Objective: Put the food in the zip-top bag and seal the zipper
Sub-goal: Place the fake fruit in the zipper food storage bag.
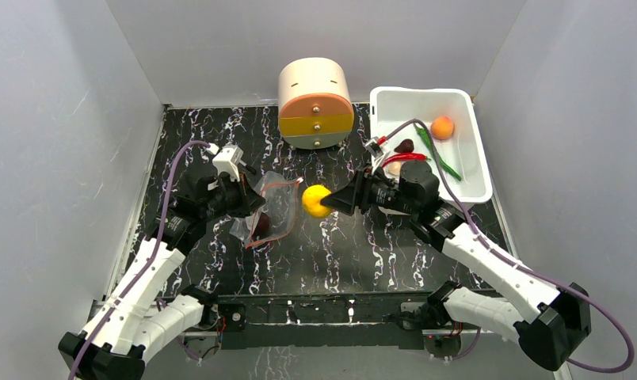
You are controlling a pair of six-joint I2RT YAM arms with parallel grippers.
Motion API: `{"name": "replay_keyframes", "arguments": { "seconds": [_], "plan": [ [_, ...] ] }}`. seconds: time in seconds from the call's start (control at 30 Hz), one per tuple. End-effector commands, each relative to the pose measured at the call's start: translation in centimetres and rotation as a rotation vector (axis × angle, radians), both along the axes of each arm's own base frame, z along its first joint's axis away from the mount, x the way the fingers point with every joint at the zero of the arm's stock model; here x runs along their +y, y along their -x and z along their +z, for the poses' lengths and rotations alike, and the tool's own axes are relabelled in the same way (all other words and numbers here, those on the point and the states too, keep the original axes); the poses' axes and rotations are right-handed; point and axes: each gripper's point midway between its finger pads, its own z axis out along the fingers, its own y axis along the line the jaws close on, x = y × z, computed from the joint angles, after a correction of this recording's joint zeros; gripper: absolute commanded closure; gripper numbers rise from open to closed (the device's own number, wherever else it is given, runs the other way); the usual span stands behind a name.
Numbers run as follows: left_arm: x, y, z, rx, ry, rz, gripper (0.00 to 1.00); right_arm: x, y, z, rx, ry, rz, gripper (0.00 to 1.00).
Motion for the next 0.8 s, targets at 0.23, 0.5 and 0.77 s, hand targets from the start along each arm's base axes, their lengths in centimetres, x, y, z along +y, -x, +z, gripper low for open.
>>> {"name": "replay_keyframes", "arguments": {
  "seconds": [0.23,0.5,0.77],
  "plan": [
    [-1.1,0.6,2.4,-0.018,0.055,-0.057,1.00,5.3,3.9,5.1,-0.074,-0.166,0.191,0.57],
    [-1.1,1.8,2.7,-0.035,0.062,-0.101,1.00,6.9,4.2,3.2,-0.013,-0.156,0.189,0.56],
    [-1.5,2.1,3.4,-0.048,0.077,-0.131,1.00,7.9,4.4,3.1,-0.001,-0.171,0.241,0.55]
  ]
}}
